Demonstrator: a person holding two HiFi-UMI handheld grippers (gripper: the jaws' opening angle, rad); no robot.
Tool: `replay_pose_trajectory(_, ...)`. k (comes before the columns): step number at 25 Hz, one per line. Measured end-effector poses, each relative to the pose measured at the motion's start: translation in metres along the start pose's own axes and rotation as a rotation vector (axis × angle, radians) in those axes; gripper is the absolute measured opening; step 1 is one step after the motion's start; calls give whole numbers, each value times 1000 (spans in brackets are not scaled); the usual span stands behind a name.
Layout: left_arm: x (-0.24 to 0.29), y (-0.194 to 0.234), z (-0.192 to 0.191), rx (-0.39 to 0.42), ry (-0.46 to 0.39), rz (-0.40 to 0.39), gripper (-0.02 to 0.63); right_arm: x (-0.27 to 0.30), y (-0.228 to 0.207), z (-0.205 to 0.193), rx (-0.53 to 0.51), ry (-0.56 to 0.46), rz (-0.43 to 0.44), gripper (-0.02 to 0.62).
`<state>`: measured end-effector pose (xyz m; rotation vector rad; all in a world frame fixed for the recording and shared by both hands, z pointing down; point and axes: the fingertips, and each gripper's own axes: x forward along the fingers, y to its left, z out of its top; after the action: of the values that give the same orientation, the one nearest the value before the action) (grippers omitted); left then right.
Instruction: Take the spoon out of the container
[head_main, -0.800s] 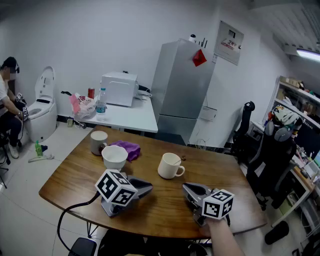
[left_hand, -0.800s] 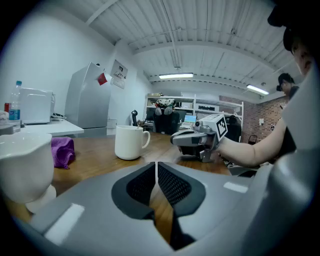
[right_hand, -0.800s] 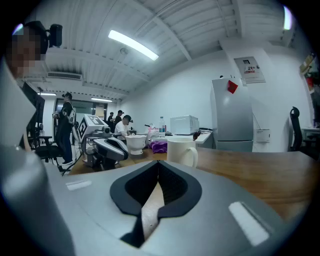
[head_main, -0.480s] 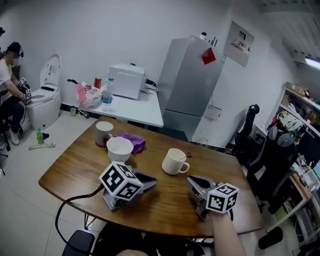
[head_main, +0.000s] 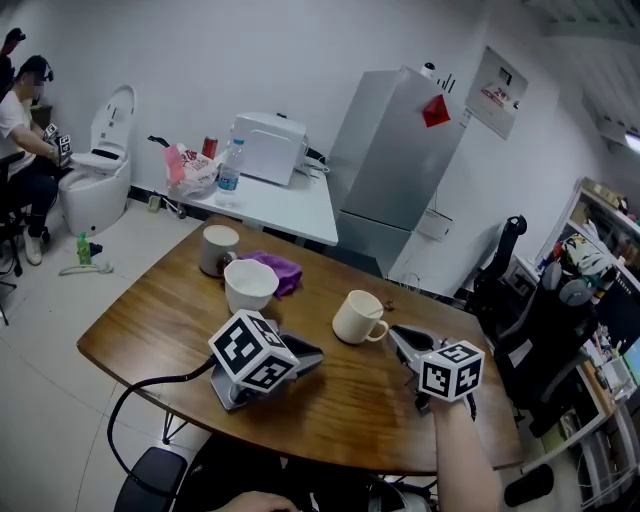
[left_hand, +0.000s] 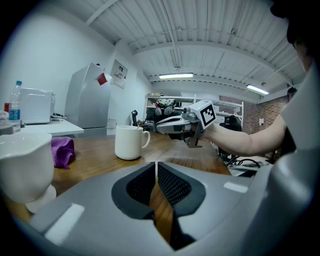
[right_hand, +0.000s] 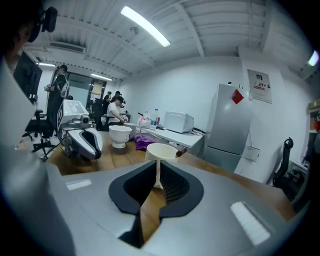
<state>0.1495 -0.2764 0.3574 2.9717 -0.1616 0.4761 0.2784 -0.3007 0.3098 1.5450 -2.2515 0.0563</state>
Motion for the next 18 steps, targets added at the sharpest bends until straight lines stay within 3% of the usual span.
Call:
replay_pose_trajectory(10, 1, -1, 0, 0, -1, 0, 23, 13, -31, 12, -193, 87, -157, 52)
replay_pose_trajectory(14, 1, -1, -1, 0, -1, 0, 23, 21, -36, 17, -351, 137, -234, 74)
replay_pose_trajectory(18, 0, -1, 0, -2, -2, -1, 23, 30, -29, 16, -478, 195, -257, 86)
